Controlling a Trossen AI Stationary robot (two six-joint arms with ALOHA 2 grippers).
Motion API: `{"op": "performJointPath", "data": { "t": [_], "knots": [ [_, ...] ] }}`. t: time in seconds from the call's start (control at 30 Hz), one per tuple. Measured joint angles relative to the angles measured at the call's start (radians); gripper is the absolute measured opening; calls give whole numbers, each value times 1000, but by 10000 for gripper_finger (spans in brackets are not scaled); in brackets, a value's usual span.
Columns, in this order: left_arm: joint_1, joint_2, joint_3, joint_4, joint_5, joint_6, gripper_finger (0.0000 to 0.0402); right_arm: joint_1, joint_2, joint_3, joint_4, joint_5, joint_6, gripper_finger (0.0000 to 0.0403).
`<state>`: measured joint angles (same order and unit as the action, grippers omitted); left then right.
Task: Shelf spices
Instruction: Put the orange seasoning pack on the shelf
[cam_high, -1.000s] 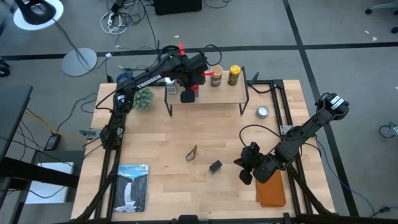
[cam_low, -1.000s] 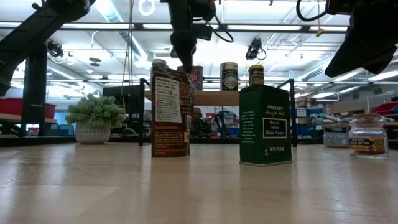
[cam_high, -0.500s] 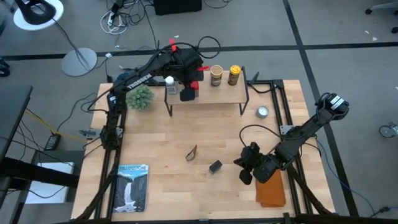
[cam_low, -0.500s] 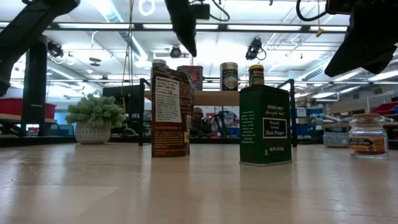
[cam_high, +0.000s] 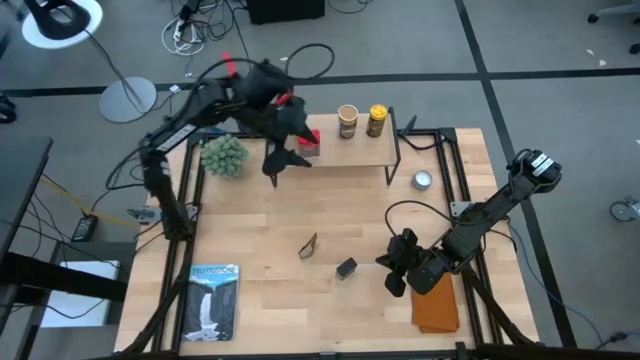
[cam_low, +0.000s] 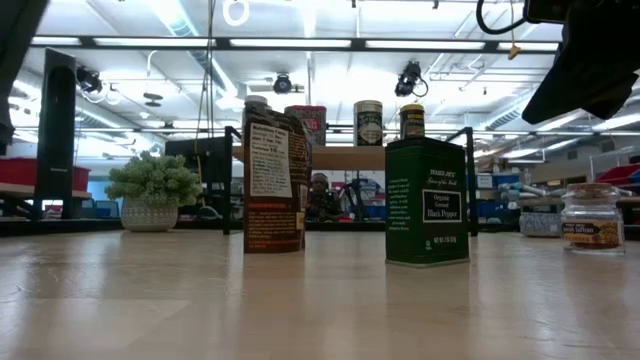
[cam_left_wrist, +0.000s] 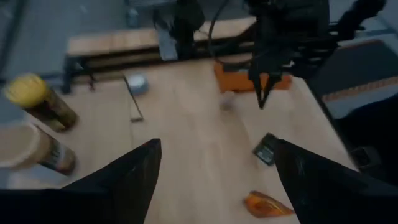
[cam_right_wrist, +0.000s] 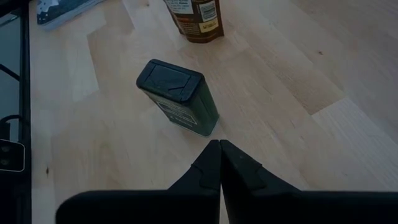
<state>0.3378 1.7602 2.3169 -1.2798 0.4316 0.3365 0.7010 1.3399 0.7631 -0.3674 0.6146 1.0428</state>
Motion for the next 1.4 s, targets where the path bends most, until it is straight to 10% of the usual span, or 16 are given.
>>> {"op": "performJointPath", "data": {
  "t": [0.87, 1.4],
  "knots": [
    [-494, -1092, -1661, 1032, -805, -442, 316, -31, 0, 0, 53, 100, -76, 6],
    [-510, -1214, -2149, 1458, -824, -481, 316, -221, 5, 0, 473, 9, -364, 2]
  ]
}}
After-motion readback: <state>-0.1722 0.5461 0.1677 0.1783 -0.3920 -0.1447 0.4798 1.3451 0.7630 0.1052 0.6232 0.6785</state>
